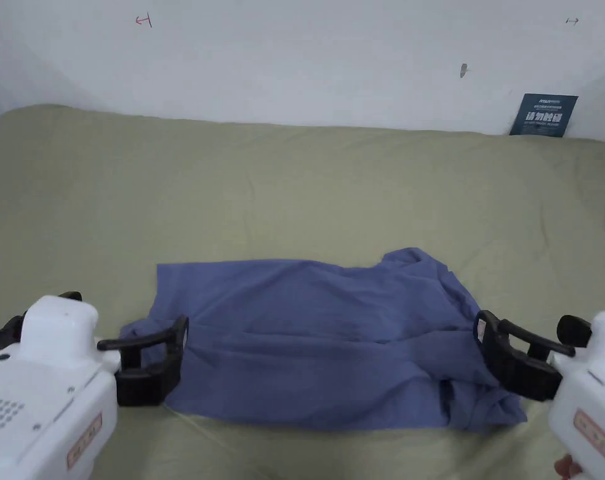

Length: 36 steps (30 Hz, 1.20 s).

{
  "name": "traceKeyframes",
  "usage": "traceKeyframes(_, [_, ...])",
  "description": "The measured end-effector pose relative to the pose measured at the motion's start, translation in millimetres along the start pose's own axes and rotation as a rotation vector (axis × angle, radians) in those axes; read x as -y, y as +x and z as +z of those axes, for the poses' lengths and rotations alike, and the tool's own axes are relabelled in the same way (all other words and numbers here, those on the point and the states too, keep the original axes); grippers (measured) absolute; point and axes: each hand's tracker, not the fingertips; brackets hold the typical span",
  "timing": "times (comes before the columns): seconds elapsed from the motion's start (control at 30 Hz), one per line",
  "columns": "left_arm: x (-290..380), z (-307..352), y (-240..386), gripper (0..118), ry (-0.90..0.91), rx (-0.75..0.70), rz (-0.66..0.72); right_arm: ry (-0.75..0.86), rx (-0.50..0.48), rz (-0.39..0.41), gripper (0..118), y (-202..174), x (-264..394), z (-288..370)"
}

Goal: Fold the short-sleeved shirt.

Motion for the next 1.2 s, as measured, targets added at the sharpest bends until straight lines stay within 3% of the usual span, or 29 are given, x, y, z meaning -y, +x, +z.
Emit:
traceKeyframes(0.07, [2.6, 28.1, 15.1, 109, 0.016, -0.020, 0.010, 0.092, -0.041, 0.030, 94, -18.9, 5.2, 32.4])
traceKeyframes(0.13, [10.6, 47.2, 22.3, 71, 0.038, -0.031, 0.002, 0.091, -0.039, 0.054, 56, -36.1, 10.8, 50.8])
traceKeyframes(0.2, [15.9, 59.1, 30.1, 10, 0.038, -0.038, -0.008, 0.082, -0.057, 0.070, 9, -46.2, 16.1, 62.0])
traceKeyframes(0.23, [18.9, 61.7, 32.2, 6, 0.024, -0.044, -0.020, 0.075, -0.049, 0.086, 9, -51.4, 17.8, 65.5])
traceKeyframes(0.43, [31.5, 54.3, 22.8, 5, -0.081, -0.048, -0.030, 0.053, -0.053, 0.086, 9, -54.1, 19.8, 73.3])
traceKeyframes(0.63, [64.3, -25.2, -22.2, 8, -0.381, -0.037, 0.067, -0.013, -0.032, 0.043, 9, -44.2, 26.8, 64.9])
traceKeyframes(0.67, [72.5, -40.6, -31.1, 18, -0.420, -0.030, 0.072, -0.029, -0.023, 0.044, 9, -42.6, 29.2, 62.2])
traceKeyframes(0.73, [86.1, -71.9, -40.8, 96, -0.518, -0.021, 0.066, -0.059, -0.013, 0.037, 9, -38.0, 33.6, 56.6])
traceKeyframes(0.77, [92.7, -83.6, -44.2, 113, -0.534, -0.045, 0.045, -0.072, -0.007, 0.031, 9, -35.2, 36.8, 54.5])
traceKeyframes(0.8, [95.6, -91.9, -47.2, 113, -0.511, -0.053, 0.031, -0.083, 0.001, 0.027, 9, -32.8, 38.7, 52.0])
traceKeyframes(0.97, [111.2, -140.8, -57.0, 113, -0.586, -0.067, 0.031, -0.164, 0.056, 0.022, 9, -15.8, 49.4, 33.4])
traceKeyframes(1.0, [113.8, -146.0, -58.5, 108, -0.598, -0.068, 0.033, -0.183, 0.067, 0.022, 9, -12.0, 51.7, 28.6])
traceKeyframes(1.03, [115.8, -151.2, -58.4, 97, -0.612, -0.064, 0.034, -0.205, 0.082, 0.023, 9, -6.9, 55.6, 23.0])
traceKeyframes(1.07, [117.7, -155.6, -57.3, 78, -0.622, -0.058, 0.037, -0.228, 0.093, 0.020, 9, -0.5, 59.7, 15.4])
traceKeyframes(1.1, [119.8, -158.9, -54.6, 47, -0.636, -0.050, 0.038, -0.259, 0.107, 0.018, 10, 5.7, 63.6, 7.1])
traceKeyframes(1.13, [122.7, -161.2, -54.5, 30, -0.640, -0.050, 0.029, -0.289, 0.127, 0.017, 14, 13.4, 68.9, -3.9])
traceKeyframes(1.17, [123.8, -162.0, -52.5, 18, -0.643, -0.040, 0.036, -0.326, 0.153, 0.015, 31, 22.7, 75.7, -16.5])
traceKeyframes(1.2, [123.5, -161.8, -49.4, 9, -0.638, -0.046, 0.042, -0.370, 0.164, 0.010, 69, 30.5, 81.0, -27.9])
